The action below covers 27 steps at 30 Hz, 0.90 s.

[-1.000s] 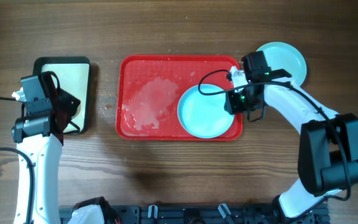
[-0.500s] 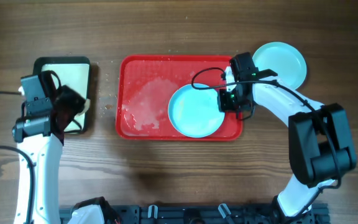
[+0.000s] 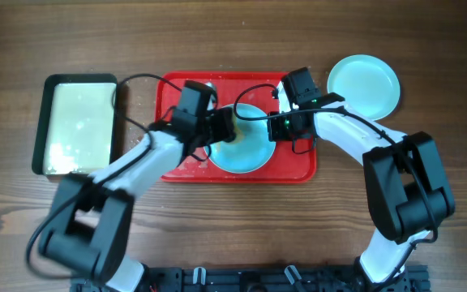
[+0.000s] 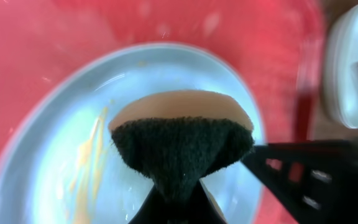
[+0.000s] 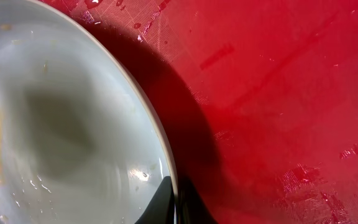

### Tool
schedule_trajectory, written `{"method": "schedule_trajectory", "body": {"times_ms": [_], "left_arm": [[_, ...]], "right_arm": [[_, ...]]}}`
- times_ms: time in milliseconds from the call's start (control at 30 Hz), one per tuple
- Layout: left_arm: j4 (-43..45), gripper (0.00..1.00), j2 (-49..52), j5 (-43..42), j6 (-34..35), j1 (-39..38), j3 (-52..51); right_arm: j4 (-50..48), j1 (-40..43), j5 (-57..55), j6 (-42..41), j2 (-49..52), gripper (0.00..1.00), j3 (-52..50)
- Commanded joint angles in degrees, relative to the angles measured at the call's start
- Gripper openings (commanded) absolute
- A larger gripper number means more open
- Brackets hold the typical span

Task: Clean dirty plates on tray and stack at the side
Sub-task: 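Scrub the remaining light-blue plate with the sponge in the left gripper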

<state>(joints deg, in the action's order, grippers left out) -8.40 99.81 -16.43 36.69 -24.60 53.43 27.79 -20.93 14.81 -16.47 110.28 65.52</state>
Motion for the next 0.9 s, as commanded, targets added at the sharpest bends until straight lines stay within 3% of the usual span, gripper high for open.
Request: {"method": "schedule_trajectory", "body": {"times_ms": [0,67,167,233,267,300,400,533,600,767,867], "left_arm": [[0.74,0.04,6.58,0.63,2.8,-1.68,-0.2],[-1.42,0.04,7.89,3.89,2.8,-1.64,-0.2],[-7.32,0.04,6.67,15.37,2.8,-0.66,-0.17],[-13.42,0.04,3.96,25.2,2.8,1.4,-0.15],[-17.75,0.04,0.96,34.18,2.75,3.19,-0.15],[-18.58,0.04,-0.81,36.76,2.03,3.98,-0.15],[-16.85,0.04,-6.12,34.8,1.07,5.07,-0.13],[-6.36,0.04,-7.17,9.25,1.22,4.85,-0.2],[-3.17,0.04,-5.2,4.15,1.77,3.91,-0.2],[3.5,0.04,5.6,3.45,1.73,-2.32,-0.2],[6.08,0.04,10.73,8.79,1.64,-1.31,-0.17]], "right_arm": [[0.33,0.0,-2.89,-0.42,2.12,0.04,0.28],[0.31,0.0,-2.91,-0.22,2.12,0.04,0.28],[0.85,0.0,-3.3,-0.15,2.12,0.04,0.28],[1.86,0.0,-4.24,-0.04,2.12,0.04,0.28],[2.05,0.0,-5.22,-0.04,2.12,0.04,0.28],[2.03,0.0,-5.25,-0.07,2.12,0.04,0.28],[2.08,0.0,-5.22,-0.09,2.12,0.04,0.28],[1.95,-0.02,-4.31,-0.22,2.12,0.05,0.28],[1.75,-0.02,-4.33,-0.22,2.12,0.04,0.28],[1.6,-0.02,-4.33,-0.2,2.12,0.04,0.28],[1.92,-0.02,-4.33,-0.11,2.12,0.04,0.28]]}}
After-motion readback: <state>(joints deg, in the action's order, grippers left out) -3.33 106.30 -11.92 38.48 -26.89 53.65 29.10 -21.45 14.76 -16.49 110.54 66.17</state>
